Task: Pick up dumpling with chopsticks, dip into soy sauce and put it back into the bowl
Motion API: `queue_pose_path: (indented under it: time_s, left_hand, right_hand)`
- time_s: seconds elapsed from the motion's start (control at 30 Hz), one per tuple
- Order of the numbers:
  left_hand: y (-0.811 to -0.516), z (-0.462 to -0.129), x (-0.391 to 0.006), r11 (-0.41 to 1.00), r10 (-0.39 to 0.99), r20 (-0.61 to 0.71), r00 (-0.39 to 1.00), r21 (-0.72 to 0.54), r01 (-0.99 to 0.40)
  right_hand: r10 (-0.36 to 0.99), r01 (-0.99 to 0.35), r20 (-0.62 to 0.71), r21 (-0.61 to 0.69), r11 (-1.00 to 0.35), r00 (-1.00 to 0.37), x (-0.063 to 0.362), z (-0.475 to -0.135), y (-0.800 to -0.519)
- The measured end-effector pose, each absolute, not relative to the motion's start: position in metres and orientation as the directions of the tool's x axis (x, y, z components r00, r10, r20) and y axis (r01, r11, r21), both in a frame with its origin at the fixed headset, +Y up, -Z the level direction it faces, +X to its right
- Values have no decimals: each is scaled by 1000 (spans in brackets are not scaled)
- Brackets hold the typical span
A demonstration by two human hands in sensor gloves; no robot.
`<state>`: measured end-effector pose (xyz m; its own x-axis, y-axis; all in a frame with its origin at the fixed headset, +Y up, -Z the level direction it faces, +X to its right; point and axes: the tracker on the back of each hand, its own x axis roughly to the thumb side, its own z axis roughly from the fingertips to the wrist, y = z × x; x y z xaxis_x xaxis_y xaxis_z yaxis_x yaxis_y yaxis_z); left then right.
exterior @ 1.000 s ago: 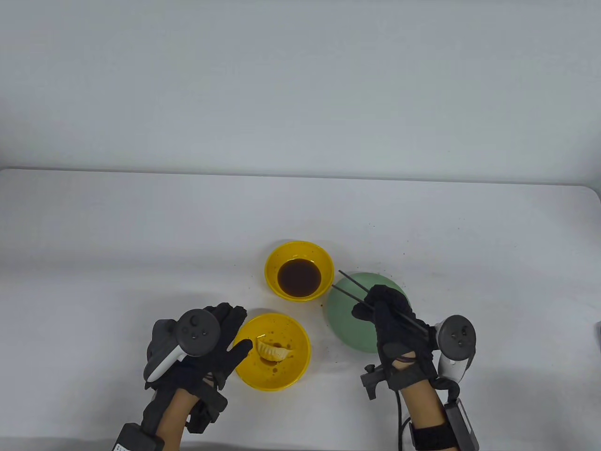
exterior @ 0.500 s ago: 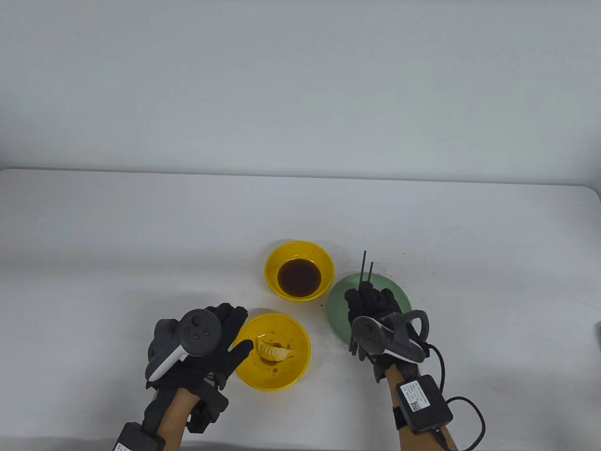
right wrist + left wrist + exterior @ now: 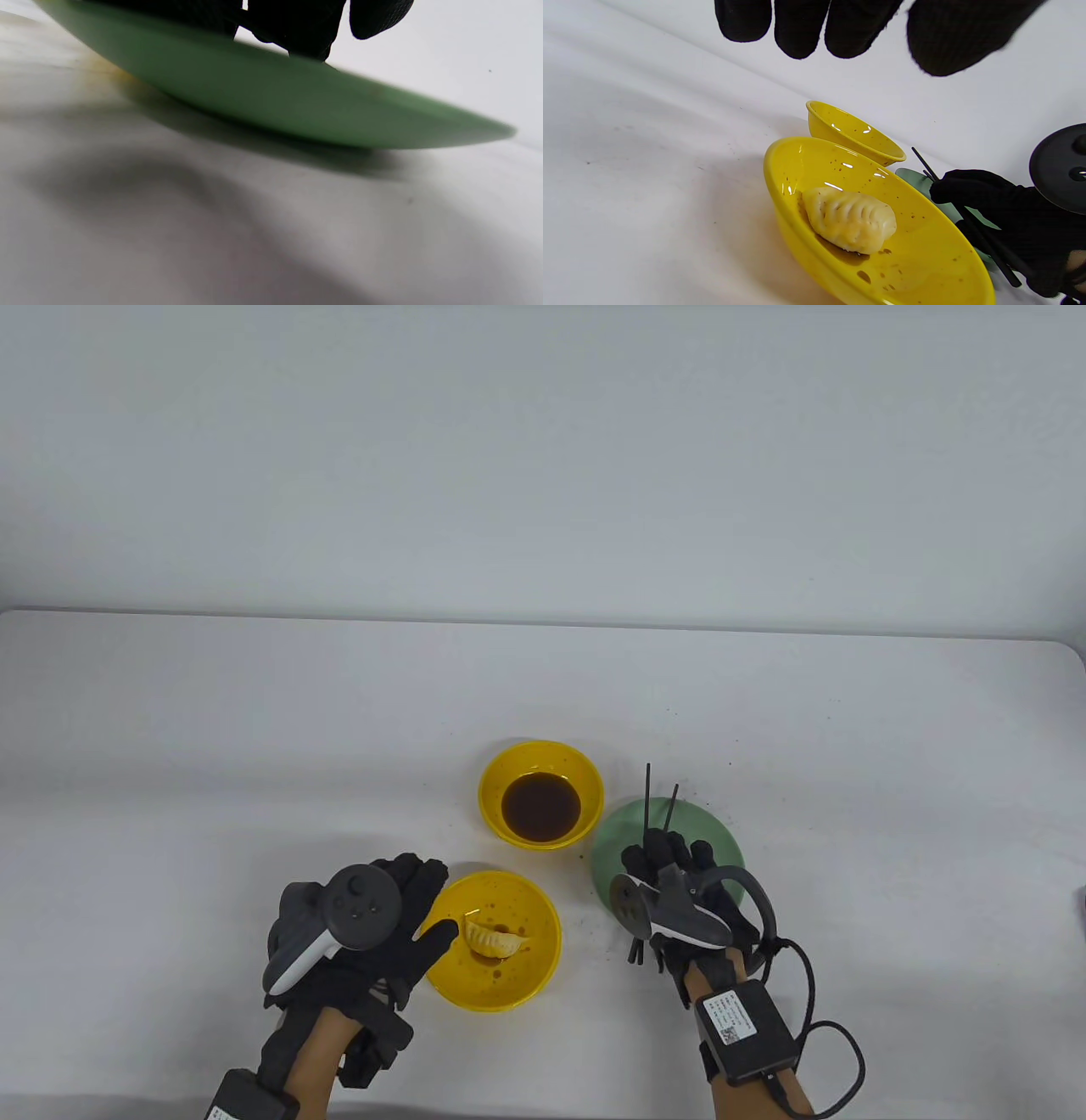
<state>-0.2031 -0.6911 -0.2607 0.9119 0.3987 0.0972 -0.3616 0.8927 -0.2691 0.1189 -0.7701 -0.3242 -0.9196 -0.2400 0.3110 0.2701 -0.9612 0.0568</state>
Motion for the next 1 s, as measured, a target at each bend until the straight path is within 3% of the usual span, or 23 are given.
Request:
queue_pose_path:
  time_s: [0.5, 0.7, 0.93, 1.0]
  left_hand:
    - [-692, -261, -202, 894, 397, 105, 912, -269, -359]
    - [-691, -261, -202, 893, 399, 104, 911, -268, -361]
    - [-691, -261, -203, 893, 401, 105, 910, -266, -363]
    - [-691, -261, -203, 891, 407, 107, 907, -265, -369]
  right_hand:
    - [-170, 233, 339, 154, -960, -925, 121, -325, -773]
    - [-144, 194, 323, 127, -973, -935, 128, -325, -768]
    - [73, -59, 279, 56, -997, -958, 152, -324, -746]
    - [240, -251, 281, -5, -968, -929, 165, -322, -736]
